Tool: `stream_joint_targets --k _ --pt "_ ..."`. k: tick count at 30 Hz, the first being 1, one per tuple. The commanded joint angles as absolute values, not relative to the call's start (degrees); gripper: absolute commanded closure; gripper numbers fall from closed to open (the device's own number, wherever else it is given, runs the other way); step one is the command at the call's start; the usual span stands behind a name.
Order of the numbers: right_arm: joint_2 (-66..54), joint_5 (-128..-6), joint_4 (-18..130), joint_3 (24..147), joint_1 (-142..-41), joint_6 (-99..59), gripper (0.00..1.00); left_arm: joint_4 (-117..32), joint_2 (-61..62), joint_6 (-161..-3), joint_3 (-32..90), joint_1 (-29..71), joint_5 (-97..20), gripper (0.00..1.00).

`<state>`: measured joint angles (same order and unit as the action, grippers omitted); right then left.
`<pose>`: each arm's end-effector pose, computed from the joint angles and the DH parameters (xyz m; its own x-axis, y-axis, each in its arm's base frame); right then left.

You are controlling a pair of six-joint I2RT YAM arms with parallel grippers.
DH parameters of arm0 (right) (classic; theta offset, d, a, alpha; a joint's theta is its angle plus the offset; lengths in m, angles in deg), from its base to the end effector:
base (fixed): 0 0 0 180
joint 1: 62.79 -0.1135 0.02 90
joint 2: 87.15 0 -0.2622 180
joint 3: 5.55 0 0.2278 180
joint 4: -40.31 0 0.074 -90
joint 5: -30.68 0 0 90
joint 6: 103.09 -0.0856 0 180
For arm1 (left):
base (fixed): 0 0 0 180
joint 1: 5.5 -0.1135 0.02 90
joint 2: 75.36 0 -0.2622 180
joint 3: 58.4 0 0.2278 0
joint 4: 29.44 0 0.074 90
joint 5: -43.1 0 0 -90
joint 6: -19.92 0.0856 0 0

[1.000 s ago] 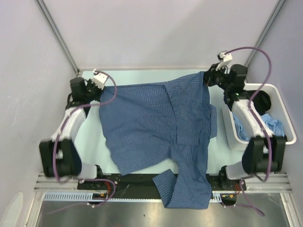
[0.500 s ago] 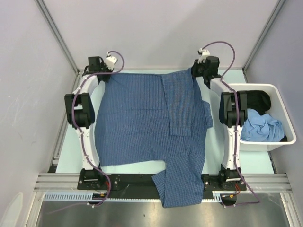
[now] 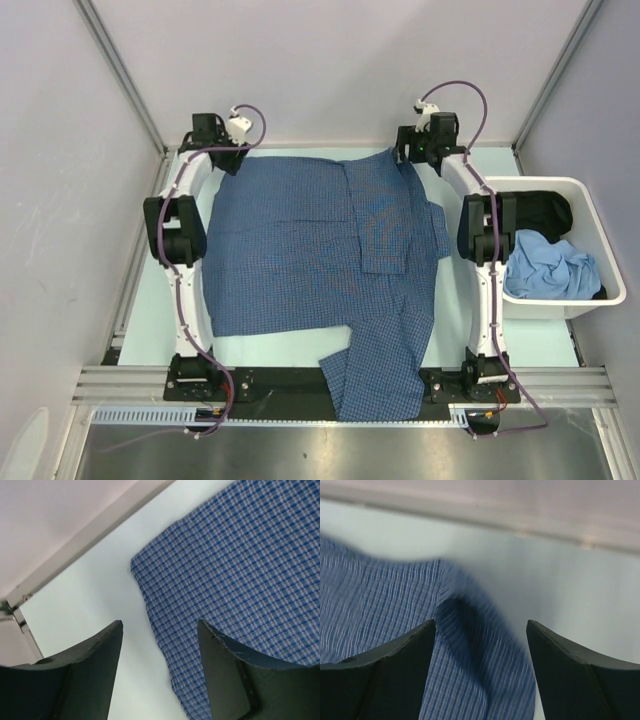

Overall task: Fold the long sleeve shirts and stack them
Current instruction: Flatten the shirt out

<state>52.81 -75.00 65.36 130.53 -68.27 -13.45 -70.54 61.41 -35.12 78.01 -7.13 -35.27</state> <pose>0.5800 0.0789 0.1911 -0.4836 -0.0403 -0.8744 -0.3244 0.9361 0.1362 0.5574 -0.0014 0.1871 -0.4718 0.5480 -0.6907 0.4802 0.8167 0.3200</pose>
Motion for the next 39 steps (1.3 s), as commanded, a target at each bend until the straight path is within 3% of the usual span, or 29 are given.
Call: stream_joint_targets --k 1,3,5,9,10,11,14,17,24,35,39 --pt "38.55 -76.02 74.29 123.99 -68.24 -10.28 0.21 -75.12 54.98 -34.75 77.90 -9.71 -30.21 0.30" --pt "33.90 -75.24 76.40 118.83 -68.59 -9.66 0.04 -76.52 55.59 -34.58 78.42 -10.15 -28.37 0.27" --pt "30.64 -74.79 76.94 114.94 -68.86 -8.70 0.00 -76.97 56.47 -35.10 78.95 -10.07 -27.49 0.22" --pt "26.15 -78.88 81.67 108.43 -67.63 -7.02 0.02 -76.88 59.19 -36.95 82.02 -10.07 -27.30 0.18" --pt "25.10 -81.62 82.73 107.46 -67.45 -6.59 0.06 -76.53 60.25 -38.17 83.07 -10.07 -27.31 0.18" --pt "24.48 -84.08 83.78 106.58 -67.36 -6.50 0.16 -76.18 62.26 -39.22 85.61 -10.16 -27.57 0.18" --pt "23.07 -92.00 89.47 104.21 -69.20 -3.43 0.27 -75.56 66.91 -45.20 91.23 -10.07 -28.36 0.19" --pt "22.80 -92.90 96.42 101.92 -73.59 3.33 0.30 -75.21 68.34 -49.07 92.66 -10.07 -29.24 0.17" --pt "25.78 -86.05 100.84 99.20 -79.05 8.71 0.23 -72.48 70.27 -58.64 93.89 -10.07 -32.58 0.10" --pt "25.00 -86.57 109.00 99.54 -80.37 15.82 0.20 -70.29 72.99 -80.53 93.19 -11.47 -30.83 0.07" --pt "24.56 -85.60 111.65 99.37 -81.25 17.24 0.15 -66.69 75.72 -85.02 94.51 -12.53 -32.40 0.13"
